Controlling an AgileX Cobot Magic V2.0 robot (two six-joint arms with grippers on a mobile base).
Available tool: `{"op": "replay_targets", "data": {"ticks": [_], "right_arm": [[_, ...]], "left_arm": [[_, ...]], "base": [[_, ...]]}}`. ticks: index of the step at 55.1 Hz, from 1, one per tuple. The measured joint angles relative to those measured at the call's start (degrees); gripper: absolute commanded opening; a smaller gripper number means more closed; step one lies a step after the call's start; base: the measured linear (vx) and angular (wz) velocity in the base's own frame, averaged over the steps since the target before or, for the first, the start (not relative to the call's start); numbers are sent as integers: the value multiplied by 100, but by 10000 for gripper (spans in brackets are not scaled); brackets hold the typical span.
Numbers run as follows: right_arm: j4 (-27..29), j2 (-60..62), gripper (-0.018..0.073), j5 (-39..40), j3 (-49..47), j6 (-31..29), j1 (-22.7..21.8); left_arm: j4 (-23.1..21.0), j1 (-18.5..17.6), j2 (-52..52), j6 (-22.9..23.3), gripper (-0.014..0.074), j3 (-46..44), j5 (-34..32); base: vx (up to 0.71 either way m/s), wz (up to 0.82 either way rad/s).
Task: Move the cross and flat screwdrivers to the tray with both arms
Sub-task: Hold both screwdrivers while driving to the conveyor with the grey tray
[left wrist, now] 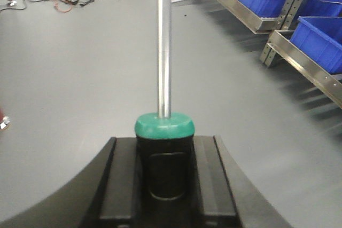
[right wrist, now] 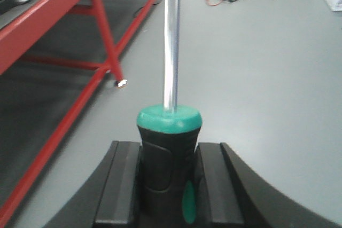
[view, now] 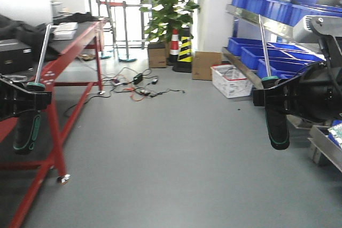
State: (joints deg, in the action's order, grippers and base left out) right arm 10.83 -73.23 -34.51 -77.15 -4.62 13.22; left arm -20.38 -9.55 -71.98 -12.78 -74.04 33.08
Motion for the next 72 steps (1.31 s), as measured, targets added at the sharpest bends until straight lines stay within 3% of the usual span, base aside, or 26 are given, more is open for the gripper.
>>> {"op": "replay_targets", "data": {"ticks": [72], "right_arm": [[0,0,-8,0,0,0,0]], "left_arm": [[0,0,0,0,-6,0,0]], "base": [[41,-71]]}}
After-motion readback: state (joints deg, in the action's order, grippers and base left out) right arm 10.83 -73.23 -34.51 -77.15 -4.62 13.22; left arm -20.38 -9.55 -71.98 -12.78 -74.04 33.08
